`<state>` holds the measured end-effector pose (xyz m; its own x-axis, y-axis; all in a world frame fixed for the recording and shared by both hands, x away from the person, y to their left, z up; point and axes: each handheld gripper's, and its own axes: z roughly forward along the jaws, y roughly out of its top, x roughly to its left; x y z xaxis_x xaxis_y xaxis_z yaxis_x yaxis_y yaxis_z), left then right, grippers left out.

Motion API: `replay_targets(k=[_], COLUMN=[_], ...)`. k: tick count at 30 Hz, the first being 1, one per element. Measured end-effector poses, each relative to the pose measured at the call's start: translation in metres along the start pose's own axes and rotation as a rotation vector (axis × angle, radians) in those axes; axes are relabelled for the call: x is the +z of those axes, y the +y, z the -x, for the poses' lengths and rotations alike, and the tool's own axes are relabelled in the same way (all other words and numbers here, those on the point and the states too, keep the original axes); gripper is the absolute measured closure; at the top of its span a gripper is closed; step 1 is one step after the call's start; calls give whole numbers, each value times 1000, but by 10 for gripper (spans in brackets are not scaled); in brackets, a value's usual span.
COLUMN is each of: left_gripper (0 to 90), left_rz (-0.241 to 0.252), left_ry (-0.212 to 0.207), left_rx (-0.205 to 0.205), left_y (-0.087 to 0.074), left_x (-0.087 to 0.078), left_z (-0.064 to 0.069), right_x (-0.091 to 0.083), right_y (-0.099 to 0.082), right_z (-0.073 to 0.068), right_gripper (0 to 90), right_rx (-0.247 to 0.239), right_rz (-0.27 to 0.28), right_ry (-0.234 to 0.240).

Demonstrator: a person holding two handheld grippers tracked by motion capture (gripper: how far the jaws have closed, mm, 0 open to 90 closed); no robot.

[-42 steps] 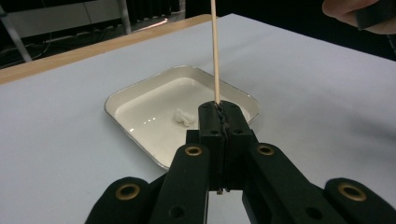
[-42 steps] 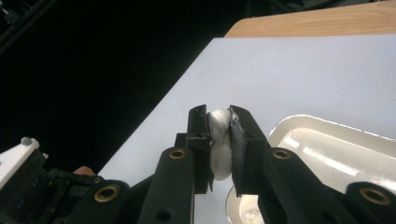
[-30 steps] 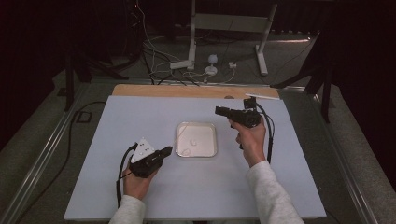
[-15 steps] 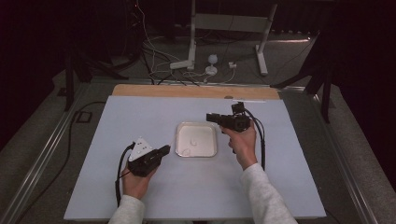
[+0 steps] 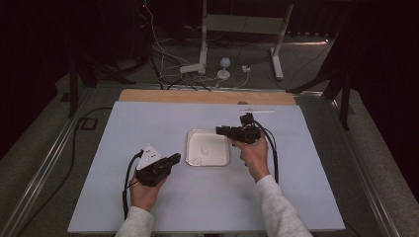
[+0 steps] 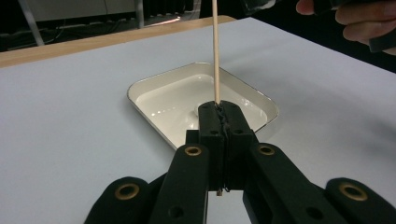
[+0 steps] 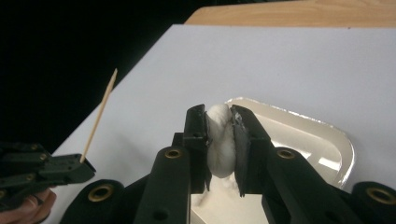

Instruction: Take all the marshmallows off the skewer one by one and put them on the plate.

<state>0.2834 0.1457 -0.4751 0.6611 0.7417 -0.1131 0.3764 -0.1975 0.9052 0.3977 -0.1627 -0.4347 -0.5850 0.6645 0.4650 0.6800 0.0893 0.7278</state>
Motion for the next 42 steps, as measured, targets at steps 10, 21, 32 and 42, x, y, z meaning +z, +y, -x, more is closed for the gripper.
replay_targets(k=[10, 21, 32, 42], left_gripper=[900, 900, 899, 898], left_rz=[2, 1, 6, 10], left_ry=[5, 8, 23, 17], left_rx=[-10, -14, -44, -82], left_y=[0, 0, 2, 11], left_x=[0, -1, 0, 4], left_z=[-1, -2, -2, -1], right_x=[17, 28, 19, 1], right_y=[-12, -23, -26, -31], right_z=[0, 3, -6, -13], right_gripper=[755, 515, 114, 0], right_rx=[-33, -38, -69, -146], right_rz=[-70, -95, -19, 8], right_ry=[-44, -95, -54, -22])
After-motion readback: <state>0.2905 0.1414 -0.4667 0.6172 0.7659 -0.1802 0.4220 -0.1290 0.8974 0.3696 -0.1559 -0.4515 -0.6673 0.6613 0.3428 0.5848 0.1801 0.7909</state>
